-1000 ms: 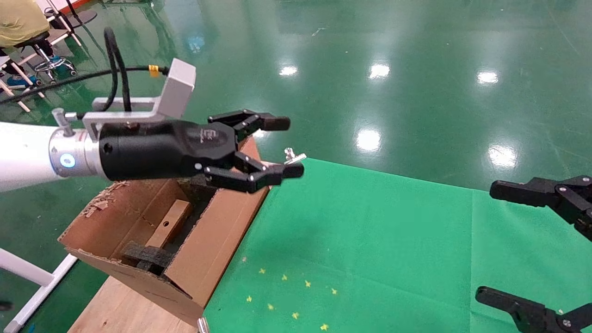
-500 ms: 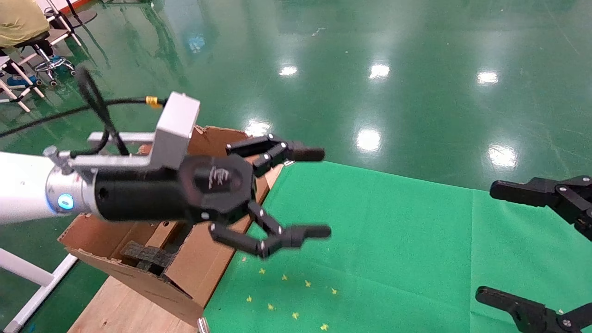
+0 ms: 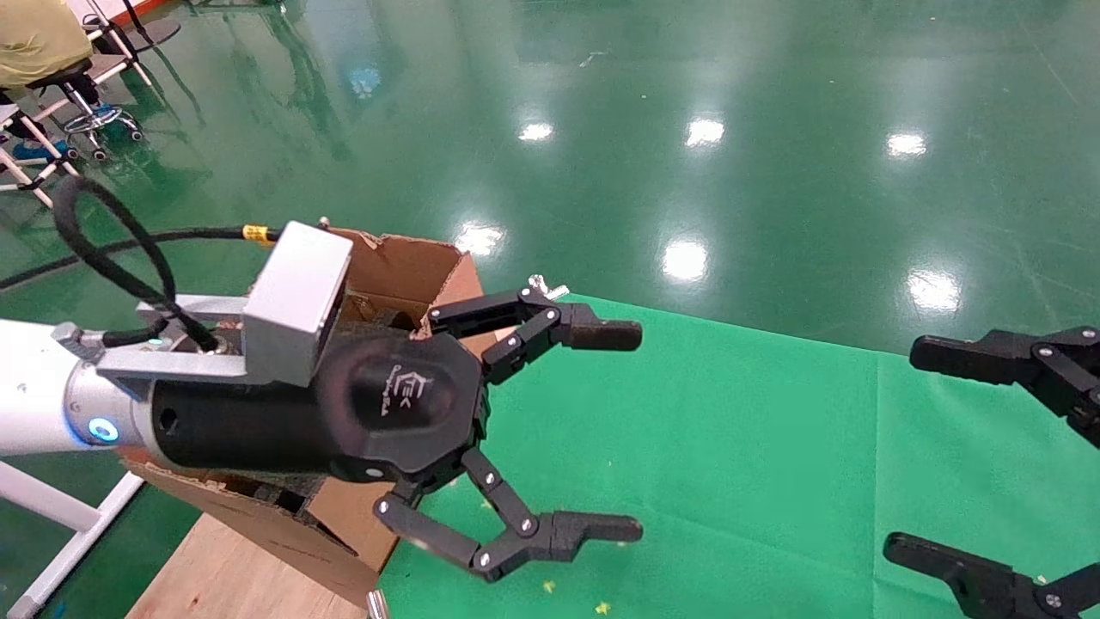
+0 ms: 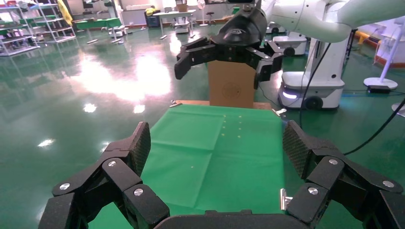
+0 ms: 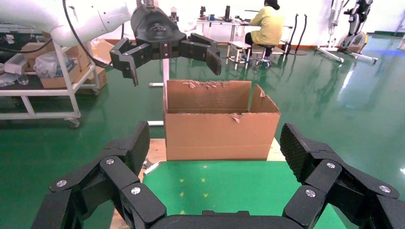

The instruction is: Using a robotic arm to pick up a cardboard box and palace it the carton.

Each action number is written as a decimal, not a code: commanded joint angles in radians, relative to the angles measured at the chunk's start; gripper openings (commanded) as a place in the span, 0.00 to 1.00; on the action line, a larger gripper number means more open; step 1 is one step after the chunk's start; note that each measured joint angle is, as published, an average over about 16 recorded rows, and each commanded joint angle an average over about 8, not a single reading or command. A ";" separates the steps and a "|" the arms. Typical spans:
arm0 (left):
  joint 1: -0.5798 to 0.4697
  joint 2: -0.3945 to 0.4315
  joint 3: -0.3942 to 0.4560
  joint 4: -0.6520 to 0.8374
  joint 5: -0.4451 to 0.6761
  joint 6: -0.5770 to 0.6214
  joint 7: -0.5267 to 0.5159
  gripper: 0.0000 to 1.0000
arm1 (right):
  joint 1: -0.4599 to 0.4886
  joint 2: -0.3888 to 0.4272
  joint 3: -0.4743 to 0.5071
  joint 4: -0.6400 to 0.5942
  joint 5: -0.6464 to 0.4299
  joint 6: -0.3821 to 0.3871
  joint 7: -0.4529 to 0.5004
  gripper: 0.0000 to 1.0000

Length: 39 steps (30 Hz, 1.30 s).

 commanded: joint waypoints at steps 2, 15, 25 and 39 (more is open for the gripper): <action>-0.001 0.000 0.000 0.002 0.000 -0.001 0.000 1.00 | 0.000 0.000 0.000 0.000 0.000 0.000 0.000 1.00; -0.014 0.001 0.005 0.019 0.013 0.001 -0.004 1.00 | 0.000 0.000 0.000 0.000 0.000 0.000 0.000 1.00; -0.018 0.002 0.006 0.024 0.016 0.002 -0.005 1.00 | 0.000 0.000 0.000 0.000 0.000 0.000 0.000 1.00; -0.020 0.002 0.007 0.026 0.018 0.002 -0.006 1.00 | 0.000 0.000 0.000 0.000 0.000 0.000 0.000 1.00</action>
